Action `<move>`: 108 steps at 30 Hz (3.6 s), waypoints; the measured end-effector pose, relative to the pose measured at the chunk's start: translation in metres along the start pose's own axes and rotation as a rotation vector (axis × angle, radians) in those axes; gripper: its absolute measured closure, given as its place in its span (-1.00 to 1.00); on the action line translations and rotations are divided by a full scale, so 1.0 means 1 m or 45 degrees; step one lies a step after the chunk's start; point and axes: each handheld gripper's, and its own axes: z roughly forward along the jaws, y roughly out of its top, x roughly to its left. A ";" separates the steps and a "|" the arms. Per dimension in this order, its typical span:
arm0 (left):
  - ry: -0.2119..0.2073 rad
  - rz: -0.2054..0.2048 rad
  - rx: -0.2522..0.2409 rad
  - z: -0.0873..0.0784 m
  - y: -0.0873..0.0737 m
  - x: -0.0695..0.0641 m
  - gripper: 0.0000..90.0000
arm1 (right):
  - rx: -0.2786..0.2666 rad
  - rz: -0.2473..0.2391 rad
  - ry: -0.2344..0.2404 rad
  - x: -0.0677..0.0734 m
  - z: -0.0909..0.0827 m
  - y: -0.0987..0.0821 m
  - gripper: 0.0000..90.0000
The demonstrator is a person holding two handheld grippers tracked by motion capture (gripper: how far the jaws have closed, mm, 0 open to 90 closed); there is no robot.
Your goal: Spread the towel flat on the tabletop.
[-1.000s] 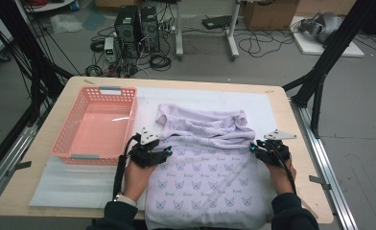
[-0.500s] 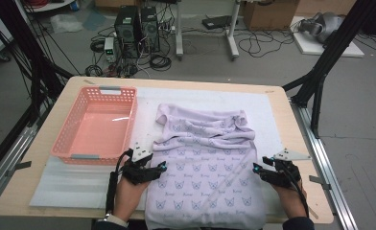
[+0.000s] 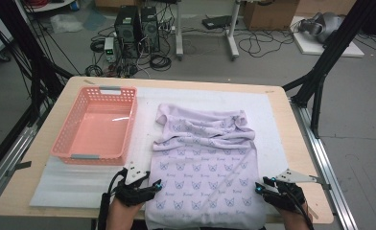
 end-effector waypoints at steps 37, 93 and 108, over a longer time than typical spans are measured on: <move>-0.092 -0.071 -0.099 -0.033 -0.008 0.011 0.12 | -0.059 -0.040 0.084 0.023 -0.037 -0.010 0.36; -0.104 0.017 0.008 -0.012 -0.001 0.005 0.94 | -0.002 0.047 0.043 0.010 -0.010 -0.001 0.95; -0.245 0.070 -0.015 -0.055 -0.022 -0.009 0.84 | -0.015 -0.027 0.114 0.026 -0.056 -0.022 0.90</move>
